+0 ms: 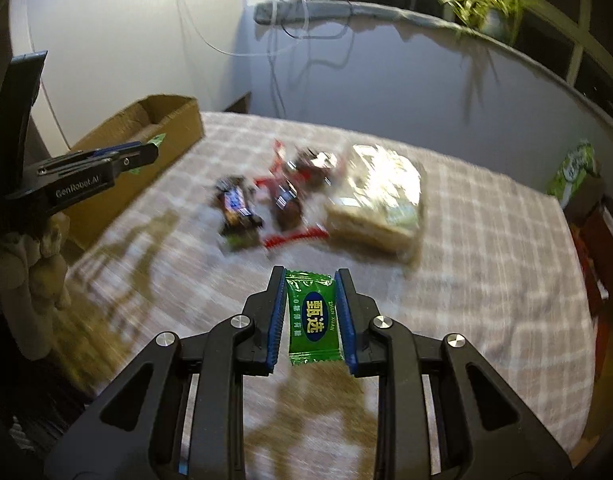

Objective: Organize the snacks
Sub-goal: 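Carry both green candies into the box and open both tools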

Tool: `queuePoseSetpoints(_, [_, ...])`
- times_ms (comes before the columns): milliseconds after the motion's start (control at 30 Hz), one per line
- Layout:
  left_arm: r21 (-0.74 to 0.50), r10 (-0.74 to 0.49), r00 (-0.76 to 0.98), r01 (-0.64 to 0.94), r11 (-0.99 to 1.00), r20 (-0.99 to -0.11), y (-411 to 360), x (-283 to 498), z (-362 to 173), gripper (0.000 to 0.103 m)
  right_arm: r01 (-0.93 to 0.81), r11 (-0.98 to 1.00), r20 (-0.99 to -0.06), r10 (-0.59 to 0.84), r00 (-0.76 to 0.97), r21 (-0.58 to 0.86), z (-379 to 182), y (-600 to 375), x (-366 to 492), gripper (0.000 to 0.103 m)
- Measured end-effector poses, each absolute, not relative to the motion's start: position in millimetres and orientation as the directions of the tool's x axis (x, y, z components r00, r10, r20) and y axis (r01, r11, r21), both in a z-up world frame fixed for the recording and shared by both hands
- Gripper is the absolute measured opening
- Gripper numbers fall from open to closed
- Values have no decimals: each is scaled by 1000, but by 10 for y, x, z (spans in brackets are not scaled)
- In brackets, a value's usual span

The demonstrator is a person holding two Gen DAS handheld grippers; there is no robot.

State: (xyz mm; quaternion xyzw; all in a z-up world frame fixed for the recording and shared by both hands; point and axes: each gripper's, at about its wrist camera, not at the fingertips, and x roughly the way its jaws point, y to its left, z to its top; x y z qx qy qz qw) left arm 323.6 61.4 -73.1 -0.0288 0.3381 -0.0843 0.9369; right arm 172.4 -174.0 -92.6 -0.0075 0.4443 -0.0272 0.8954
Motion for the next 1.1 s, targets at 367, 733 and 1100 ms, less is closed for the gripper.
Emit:
queuePoseSetpoints(367, [-167, -124, 806, 33, 985, -579, 1190, 3156, -617, 20, -82, 988, -708, -32, 706, -127, -469, -1167, 2296, 25])
queuePoseSetpoints(733, [-189, -37, 820, -88, 978, -571, 1723, 3076, -653, 20, -212, 975, -694, 106, 712, -68, -417, -585, 2950, 25])
queuePoseSetpoints(1100, [-182, 10, 814, -142, 973, -580, 1943, 3084, -721, 20, -322, 946, -728, 239, 642, 26, -656, 31, 3515, 25])
